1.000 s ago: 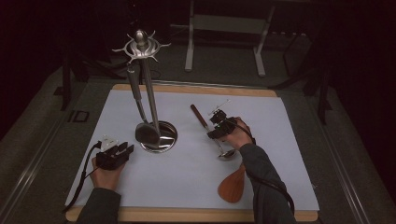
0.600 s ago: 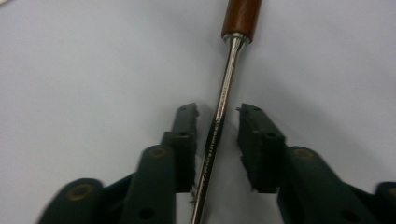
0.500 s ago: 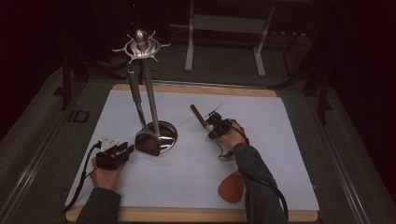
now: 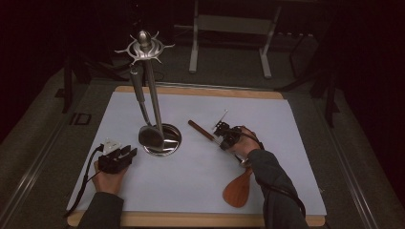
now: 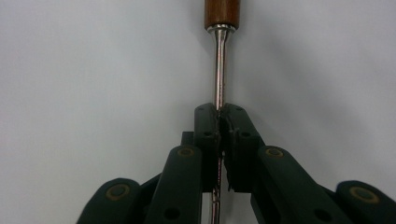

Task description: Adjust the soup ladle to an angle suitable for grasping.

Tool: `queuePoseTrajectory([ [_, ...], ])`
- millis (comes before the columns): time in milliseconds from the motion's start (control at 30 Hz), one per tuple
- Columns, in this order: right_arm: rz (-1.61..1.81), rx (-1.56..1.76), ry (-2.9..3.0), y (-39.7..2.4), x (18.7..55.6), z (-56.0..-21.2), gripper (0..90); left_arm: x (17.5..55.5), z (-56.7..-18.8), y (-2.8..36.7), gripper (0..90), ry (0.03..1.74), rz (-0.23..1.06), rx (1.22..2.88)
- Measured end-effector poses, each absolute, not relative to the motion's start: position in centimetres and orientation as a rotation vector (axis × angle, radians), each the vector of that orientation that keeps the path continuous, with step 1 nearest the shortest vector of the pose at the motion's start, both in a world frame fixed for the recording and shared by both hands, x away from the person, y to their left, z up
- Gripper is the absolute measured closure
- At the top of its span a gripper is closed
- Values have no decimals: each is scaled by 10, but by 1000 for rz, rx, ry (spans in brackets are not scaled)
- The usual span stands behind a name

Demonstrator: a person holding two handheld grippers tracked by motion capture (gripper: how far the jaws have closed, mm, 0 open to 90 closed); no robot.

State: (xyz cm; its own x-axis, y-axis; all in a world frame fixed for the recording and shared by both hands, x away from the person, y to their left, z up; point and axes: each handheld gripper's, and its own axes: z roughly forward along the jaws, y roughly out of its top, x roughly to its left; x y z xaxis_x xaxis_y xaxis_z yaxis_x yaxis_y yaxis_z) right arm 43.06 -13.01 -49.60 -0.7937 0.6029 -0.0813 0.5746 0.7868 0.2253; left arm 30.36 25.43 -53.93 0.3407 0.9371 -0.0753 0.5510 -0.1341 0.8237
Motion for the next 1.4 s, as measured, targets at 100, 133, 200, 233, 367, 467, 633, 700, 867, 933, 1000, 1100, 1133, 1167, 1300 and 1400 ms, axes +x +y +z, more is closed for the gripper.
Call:
queuePoseTrajectory([
  [100, 261, 918, 2853, -139, 426, -495, 847, 304, -539, 254, 671, 1318, 610, 1806],
  [133, 251, 910, 2866, -141, 425, -495, 847, 304, -539, 254, 671, 1317, 609, 1807],
  [200, 233, 888, 2886, -144, 423, -494, 846, 304, -539, 254, 671, 1319, 611, 1806],
  [233, 227, 884, 2892, -144, 422, -494, 843, 304, -539, 254, 671, 1319, 611, 1807],
  [367, 253, 839, 2906, -141, 423, -491, 770, 304, -539, 254, 671, 1319, 612, 1806],
  [467, 299, 780, 2909, -135, 426, -484, 697, 304, -539, 254, 670, 1319, 610, 1805],
  [633, 293, 690, 2900, -121, 435, -479, 662, 304, -539, 254, 670, 1318, 608, 1806],
  [700, 286, 695, 2905, -115, 440, -479, 660, 304, -539, 254, 670, 1318, 606, 1806],
  [867, 299, 768, 2918, -107, 452, -481, 661, 304, -539, 254, 669, 1319, 602, 1807],
  [933, 286, 781, 2930, -104, 455, -482, 664, 304, -539, 255, 669, 1320, 601, 1807],
  [1000, 266, 780, 2937, -101, 458, -485, 664, 304, -539, 255, 669, 1320, 601, 1807],
  [1100, 248, 773, 2955, -96, 461, -488, 669, 304, -539, 255, 668, 1320, 600, 1807],
  [1133, 238, 769, 2956, -94, 462, -488, 669, 304, -539, 255, 668, 1320, 600, 1808],
  [1167, 230, 768, 2964, -92, 463, -489, 675, 304, -539, 255, 668, 1320, 600, 1807],
  [1300, 162, 761, 3004, -85, 468, -495, 664, 305, -540, 255, 667, 1322, 598, 1807],
  [1400, 112, 795, 3022, -81, 471, -497, 696, 305, -540, 255, 666, 1323, 597, 1807],
])
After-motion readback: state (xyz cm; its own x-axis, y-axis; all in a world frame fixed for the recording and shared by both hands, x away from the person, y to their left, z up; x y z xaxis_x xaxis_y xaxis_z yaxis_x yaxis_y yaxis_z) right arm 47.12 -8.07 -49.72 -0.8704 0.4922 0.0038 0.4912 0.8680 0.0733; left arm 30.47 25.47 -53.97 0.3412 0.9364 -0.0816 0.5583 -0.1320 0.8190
